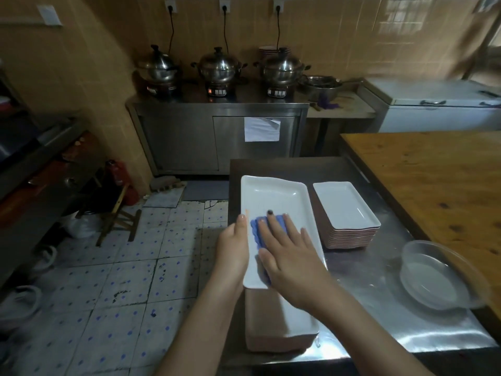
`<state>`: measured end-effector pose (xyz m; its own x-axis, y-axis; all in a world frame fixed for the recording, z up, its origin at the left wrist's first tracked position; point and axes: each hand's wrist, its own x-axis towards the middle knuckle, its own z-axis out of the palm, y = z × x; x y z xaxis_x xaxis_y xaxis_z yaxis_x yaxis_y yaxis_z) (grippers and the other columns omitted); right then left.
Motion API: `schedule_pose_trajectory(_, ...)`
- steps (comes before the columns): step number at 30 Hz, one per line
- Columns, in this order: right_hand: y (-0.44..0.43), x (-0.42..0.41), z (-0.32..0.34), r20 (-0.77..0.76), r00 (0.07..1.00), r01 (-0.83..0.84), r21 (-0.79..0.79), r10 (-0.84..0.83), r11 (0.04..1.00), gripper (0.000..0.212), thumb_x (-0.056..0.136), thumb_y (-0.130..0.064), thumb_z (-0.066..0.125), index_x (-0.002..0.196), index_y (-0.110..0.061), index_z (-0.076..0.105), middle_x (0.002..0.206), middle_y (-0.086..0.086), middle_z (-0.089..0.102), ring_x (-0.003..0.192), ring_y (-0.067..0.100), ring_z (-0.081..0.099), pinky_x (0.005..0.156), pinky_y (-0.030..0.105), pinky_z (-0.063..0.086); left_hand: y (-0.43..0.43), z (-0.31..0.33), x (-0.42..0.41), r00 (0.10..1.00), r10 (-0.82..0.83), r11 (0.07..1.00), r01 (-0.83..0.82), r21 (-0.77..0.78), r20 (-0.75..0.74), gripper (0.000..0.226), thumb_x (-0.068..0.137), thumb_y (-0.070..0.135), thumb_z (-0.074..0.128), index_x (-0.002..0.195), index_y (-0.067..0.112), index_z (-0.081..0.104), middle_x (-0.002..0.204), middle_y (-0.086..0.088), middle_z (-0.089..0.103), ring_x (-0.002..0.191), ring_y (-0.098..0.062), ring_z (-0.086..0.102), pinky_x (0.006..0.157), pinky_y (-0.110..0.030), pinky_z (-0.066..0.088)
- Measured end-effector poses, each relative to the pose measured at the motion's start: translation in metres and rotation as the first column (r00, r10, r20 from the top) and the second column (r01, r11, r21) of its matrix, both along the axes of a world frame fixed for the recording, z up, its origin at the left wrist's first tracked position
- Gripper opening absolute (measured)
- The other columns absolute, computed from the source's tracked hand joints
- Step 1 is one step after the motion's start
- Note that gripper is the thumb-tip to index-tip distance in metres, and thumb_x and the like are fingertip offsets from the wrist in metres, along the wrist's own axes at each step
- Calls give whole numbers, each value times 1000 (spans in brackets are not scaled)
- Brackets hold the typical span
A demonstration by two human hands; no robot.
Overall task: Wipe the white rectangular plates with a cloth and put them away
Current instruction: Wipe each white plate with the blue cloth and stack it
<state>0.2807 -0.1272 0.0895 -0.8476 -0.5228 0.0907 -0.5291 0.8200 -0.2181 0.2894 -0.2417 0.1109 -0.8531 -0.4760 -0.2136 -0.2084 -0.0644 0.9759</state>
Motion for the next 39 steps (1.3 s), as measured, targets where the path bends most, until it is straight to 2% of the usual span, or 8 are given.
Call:
schedule_pose_trajectory(4,-4,-35,10,-103,986,136,24,-133,990,54,101,-37,15,152,-27,2,160,-5,-6,146,20,-10,115,46,-6,10,-6,-1,999,-33,999,34,-21,20,34,99,29,40,96,9,67,90,-10,69,84,-24,64,73,-30,49)
schedule_pose_trajectory(8,17,-41,4,-64,968,247,95,-242,964,55,101,-39,12,152,-25,-2,160,-3,-7,146,22,-11,115,46,-10,-2,-10,-4,1000,16,1000,-16,24,17,38,99,32,40,80,12,64,74,1,69,65,-14,65,52,-18,49)
schedule_pose_trajectory(14,-5,-5,-10,64,997,47,-13,-46,999,55,100,-37,18,152,-27,0,160,-6,-10,146,18,-14,116,42,-7,3,-17,-3,999,3,1000,-3,-4,36,34,100,31,38,87,13,64,77,-4,66,75,-24,63,70,-31,49)
schedule_pose_trajectory(20,11,-27,-4,-83,961,271,103,-263,957,54,101,-40,13,152,-27,-1,160,-2,-7,146,20,-13,116,48,-8,-1,-21,1,1000,7,998,-8,56,19,37,99,34,41,78,16,64,70,4,69,66,-14,66,57,-24,49)
schedule_pose_trajectory(24,6,-1,-15,39,989,140,16,-141,990,58,100,-38,18,152,-22,0,160,2,-9,146,20,-12,116,42,-7,-2,-21,-1,1000,13,1000,-13,21,11,38,98,37,39,72,22,62,72,2,68,70,-19,66,65,-30,52)
schedule_pose_trajectory(28,-4,-6,-3,147,983,150,-259,-115,954,41,102,-26,27,140,-15,37,158,6,15,137,25,31,108,29,25,0,-26,-1,1000,20,1000,-20,-3,4,38,98,37,40,73,23,64,78,-2,70,78,-24,67,72,-34,52)
schedule_pose_trajectory(35,14,-9,-4,295,885,458,-398,-361,795,38,87,-19,65,122,-6,58,111,6,64,101,22,56,80,26,39,-1,-39,6,1000,15,1000,-15,6,24,38,98,40,39,79,19,64,77,-4,70,71,-22,68,61,-30,52)
schedule_pose_trajectory(39,24,-11,-9,488,831,500,-449,-265,741,13,83,-19,68,73,-14,61,70,-5,60,68,14,55,51,19,34,1,-51,12,998,-11,1000,9,24,68,35,98,39,38,87,19,63,77,-2,69,73,-20,67,62,-28,52)
